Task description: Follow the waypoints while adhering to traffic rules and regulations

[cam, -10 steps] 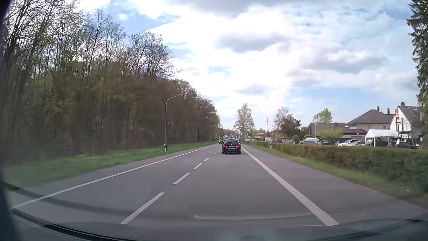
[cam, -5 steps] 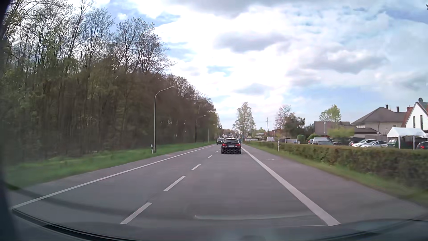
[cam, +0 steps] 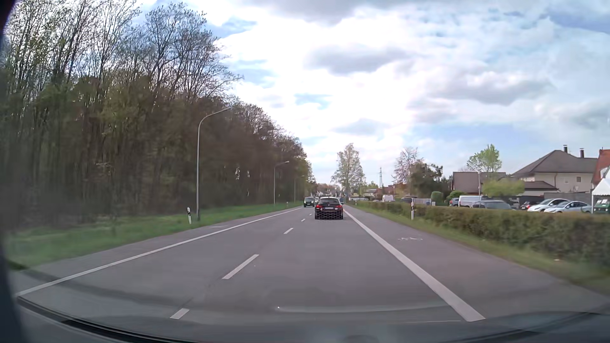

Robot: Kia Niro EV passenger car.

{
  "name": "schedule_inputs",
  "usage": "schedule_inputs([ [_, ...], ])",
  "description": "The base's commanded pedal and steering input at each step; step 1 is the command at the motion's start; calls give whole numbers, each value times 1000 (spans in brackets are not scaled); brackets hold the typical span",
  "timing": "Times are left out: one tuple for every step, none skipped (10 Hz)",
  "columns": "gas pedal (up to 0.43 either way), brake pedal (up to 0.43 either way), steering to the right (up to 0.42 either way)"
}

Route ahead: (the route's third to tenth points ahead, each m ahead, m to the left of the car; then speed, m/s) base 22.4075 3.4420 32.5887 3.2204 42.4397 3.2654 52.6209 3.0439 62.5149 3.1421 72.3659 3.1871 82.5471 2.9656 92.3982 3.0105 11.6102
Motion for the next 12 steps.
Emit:
schedule_inputs([
  [39,0,0],
  [39,0,0],
  [28,0,-1],
  [28,0,-2],
  [28,0,-2],
  [28,0,-2],
  [20,0,-2],
  [20,0,-2],
  [8,0,-2],
  [8,0,-2],
  [8,0,-2],
  [8,0,-2],
])
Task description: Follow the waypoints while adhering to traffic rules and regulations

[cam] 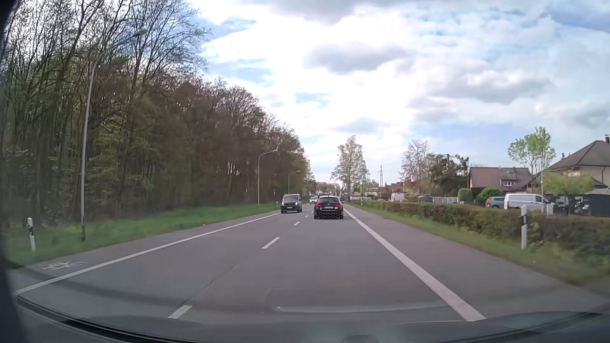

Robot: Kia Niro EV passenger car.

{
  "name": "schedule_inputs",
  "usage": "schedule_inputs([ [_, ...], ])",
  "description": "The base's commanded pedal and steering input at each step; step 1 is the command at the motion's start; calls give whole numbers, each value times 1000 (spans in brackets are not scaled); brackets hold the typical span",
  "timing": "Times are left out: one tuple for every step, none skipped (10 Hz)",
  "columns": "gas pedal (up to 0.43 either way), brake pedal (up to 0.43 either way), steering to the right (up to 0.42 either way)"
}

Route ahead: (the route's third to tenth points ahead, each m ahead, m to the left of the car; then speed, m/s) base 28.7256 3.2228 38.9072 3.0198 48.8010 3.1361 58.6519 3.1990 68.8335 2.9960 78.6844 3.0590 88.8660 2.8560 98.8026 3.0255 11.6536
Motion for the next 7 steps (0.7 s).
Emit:
schedule_inputs([
  [8,0,-2],
  [8,0,-2],
  [8,0,-2],
  [8,0,-2],
  [0,0,-2],
  [0,0,-3],
  [0,0,-3],
])
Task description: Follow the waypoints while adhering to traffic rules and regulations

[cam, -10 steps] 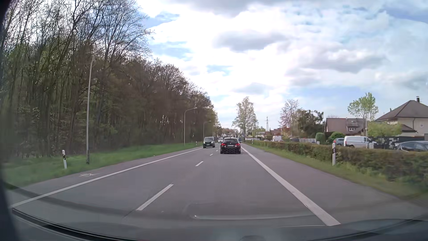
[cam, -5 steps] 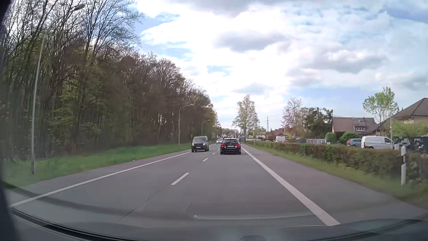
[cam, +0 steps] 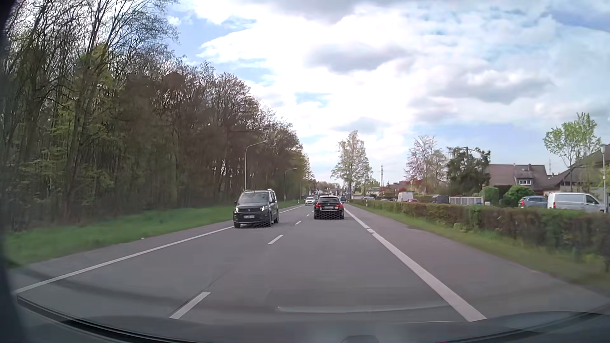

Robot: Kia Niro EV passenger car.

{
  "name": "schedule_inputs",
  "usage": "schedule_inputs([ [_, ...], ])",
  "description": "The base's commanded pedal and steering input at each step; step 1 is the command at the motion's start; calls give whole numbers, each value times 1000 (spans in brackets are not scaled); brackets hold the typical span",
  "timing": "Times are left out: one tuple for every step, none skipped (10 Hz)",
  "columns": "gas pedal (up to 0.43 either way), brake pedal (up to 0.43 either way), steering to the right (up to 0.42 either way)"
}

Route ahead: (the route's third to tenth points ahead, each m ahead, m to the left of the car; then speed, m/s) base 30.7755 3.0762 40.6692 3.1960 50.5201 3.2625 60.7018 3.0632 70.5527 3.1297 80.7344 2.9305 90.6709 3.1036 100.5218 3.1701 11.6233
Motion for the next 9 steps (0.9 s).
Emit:
schedule_inputs([
  [0,0,-3],
  [0,0,-3],
  [0,0,-3],
  [0,0,-3],
  [0,0,-3],
  [0,0,-3],
  [0,0,-3],
  [0,0,-3],
  [0,0,-3],
])
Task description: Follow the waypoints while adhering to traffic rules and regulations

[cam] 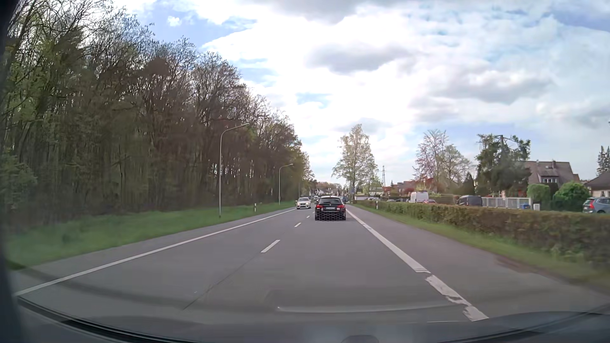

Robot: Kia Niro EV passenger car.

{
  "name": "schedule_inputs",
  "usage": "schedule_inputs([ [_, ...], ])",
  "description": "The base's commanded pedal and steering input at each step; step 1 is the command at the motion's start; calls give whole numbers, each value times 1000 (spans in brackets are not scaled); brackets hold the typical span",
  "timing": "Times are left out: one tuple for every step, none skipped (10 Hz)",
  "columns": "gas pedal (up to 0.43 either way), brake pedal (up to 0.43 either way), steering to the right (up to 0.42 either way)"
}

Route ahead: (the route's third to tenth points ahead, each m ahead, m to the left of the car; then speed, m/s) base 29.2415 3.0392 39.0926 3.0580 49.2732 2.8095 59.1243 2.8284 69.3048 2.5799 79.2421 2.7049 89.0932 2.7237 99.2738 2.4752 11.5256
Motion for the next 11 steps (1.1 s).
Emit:
schedule_inputs([
  [0,0,-2],
  [0,0,-2],
  [0,0,-2],
  [0,0,-2],
  [0,0,-2],
  [0,0,-1],
  [0,0,-1],
  [0,0,-1],
  [0,0,-1],
  [0,0,-1],
  [0,0,-1],
])
